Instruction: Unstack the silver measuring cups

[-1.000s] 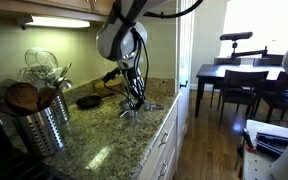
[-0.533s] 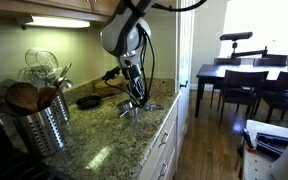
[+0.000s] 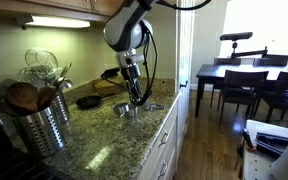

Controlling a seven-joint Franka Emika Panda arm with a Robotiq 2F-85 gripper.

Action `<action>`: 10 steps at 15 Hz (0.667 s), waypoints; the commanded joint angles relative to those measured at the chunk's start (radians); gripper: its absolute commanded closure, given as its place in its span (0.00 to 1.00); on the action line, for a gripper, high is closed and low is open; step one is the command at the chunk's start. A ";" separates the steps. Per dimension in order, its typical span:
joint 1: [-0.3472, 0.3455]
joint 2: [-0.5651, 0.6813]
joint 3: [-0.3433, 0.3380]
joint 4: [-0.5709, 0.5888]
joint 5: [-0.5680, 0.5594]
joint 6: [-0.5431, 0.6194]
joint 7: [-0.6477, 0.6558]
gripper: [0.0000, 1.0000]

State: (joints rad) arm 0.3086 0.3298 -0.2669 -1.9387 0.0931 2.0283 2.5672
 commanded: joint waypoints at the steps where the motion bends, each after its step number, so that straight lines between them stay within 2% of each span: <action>1: -0.109 -0.037 0.108 -0.032 -0.010 -0.003 -0.038 0.88; 5: -0.156 -0.024 0.160 -0.021 -0.006 -0.014 -0.076 0.88; 10: -0.175 -0.003 0.194 -0.002 -0.004 -0.029 -0.125 0.88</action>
State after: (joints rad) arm 0.1674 0.3341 -0.1092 -1.9390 0.0931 2.0216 2.4765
